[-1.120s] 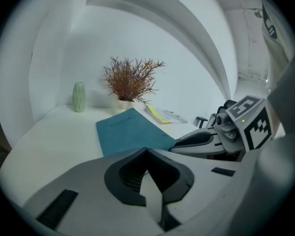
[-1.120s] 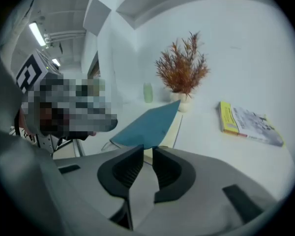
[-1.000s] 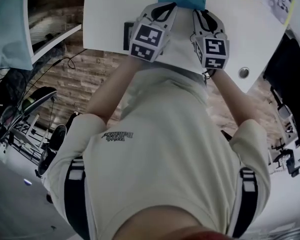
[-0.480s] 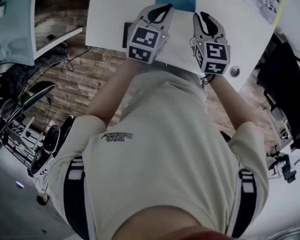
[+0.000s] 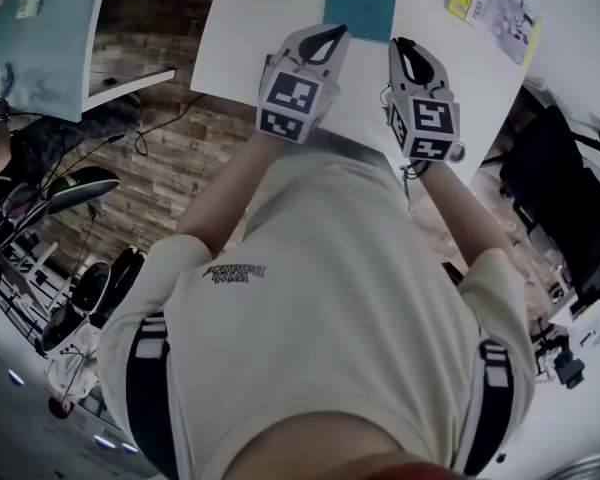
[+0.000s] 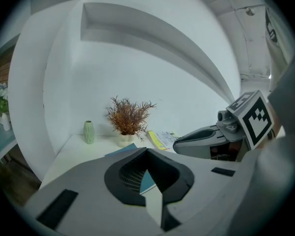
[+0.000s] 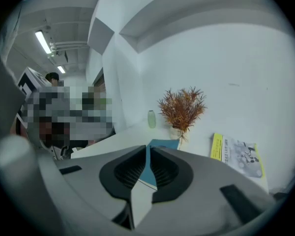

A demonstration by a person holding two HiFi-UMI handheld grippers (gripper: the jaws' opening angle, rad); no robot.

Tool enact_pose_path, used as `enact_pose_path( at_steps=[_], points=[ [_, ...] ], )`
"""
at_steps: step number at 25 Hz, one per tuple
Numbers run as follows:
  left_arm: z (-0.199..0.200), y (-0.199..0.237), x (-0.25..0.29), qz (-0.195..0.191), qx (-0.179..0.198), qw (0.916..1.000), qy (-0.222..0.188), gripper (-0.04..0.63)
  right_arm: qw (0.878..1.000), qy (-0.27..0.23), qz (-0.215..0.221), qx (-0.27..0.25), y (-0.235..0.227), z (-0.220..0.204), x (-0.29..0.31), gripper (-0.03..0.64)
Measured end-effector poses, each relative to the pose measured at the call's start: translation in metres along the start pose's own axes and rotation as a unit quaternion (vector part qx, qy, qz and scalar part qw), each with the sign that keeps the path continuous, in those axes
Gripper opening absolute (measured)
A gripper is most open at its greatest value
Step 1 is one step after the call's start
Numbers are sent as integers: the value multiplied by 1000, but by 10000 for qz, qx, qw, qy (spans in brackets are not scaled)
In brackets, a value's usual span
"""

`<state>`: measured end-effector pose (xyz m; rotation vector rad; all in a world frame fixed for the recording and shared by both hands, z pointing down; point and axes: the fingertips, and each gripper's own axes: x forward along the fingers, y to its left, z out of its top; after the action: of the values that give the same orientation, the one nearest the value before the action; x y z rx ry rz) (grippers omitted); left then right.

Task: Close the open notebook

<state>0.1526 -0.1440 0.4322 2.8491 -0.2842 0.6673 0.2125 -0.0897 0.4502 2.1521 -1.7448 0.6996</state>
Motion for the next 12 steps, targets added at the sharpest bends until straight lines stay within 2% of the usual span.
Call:
enact_pose_path(
  at_steps=[4, 5, 12],
  points=[
    [16, 1, -21, 63, 27, 9998, -182, 12, 9997, -208, 93, -82, 16, 24, -11, 31],
    [20, 2, -27, 78, 27, 9997, -240, 11, 9995, -271, 114, -114, 20, 30, -13, 5],
    [34, 7, -55, 193, 38, 9983, -552, 11, 9977, -582, 221, -253, 42, 59, -27, 5]
  ],
)
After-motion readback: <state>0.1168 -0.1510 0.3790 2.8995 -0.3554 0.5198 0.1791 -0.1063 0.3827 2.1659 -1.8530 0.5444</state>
